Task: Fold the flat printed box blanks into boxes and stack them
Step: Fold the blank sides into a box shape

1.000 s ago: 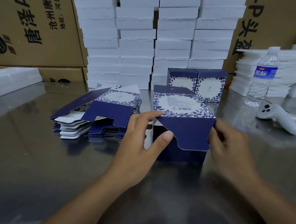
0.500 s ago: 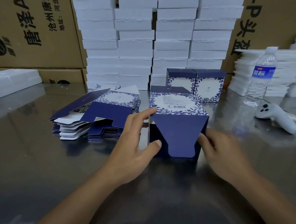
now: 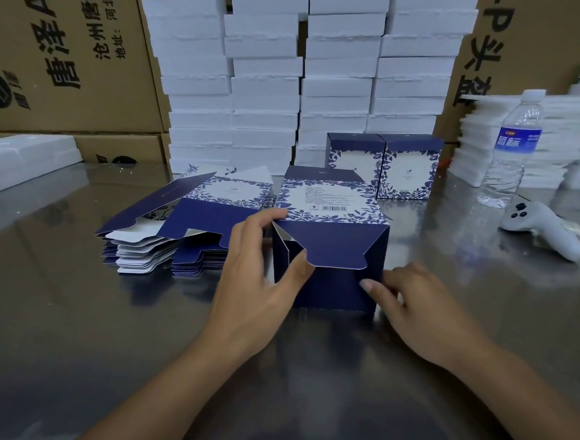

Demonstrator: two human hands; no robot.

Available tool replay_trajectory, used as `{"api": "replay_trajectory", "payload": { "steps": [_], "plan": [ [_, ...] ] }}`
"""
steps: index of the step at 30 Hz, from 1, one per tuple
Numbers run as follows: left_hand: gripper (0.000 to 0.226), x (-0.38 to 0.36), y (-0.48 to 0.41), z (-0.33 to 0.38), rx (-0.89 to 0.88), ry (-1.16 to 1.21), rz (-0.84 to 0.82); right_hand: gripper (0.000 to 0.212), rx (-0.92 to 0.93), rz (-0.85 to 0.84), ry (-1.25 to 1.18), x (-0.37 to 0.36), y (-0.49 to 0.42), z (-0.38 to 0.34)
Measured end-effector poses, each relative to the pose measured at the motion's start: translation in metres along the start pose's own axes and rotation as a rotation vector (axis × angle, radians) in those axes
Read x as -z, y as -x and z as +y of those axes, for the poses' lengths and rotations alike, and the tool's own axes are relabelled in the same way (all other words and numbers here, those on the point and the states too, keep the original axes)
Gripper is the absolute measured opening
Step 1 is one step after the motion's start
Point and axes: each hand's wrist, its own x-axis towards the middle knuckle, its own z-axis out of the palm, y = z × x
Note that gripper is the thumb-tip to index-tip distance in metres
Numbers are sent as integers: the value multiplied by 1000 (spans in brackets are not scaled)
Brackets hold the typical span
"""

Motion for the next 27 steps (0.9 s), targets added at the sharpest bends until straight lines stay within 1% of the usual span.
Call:
{"api": "replay_trajectory", "payload": {
  "steps": [5,8,11,14,16,22,25,27],
  "plan": [
    [52,0,1,3,36,52,-13,42,-26,20,18,3,0,-2],
    [47,1,0,5,57,95,18,43,-17,33,7,3,1,-5],
    [48,2,0,7,87,157,61,42,-15,-10,-41,1,1,-5],
    [48,3,-1,6,115,195,93,39,7,-97,13,-2,1,-4],
    [47,3,-2,6,118,203,97,39,9,-101,28,-3,0,-3],
    [54,3,-2,9,105,217,111,37,-14,-81,-2,-2,1,-4],
    [55,4,-2,9,132,222,120,35,-25,-81,-7,-2,2,-5],
    [59,6,-3,10,152,258,140,34,-10,-82,-25,-1,3,-6]
  ]
}}
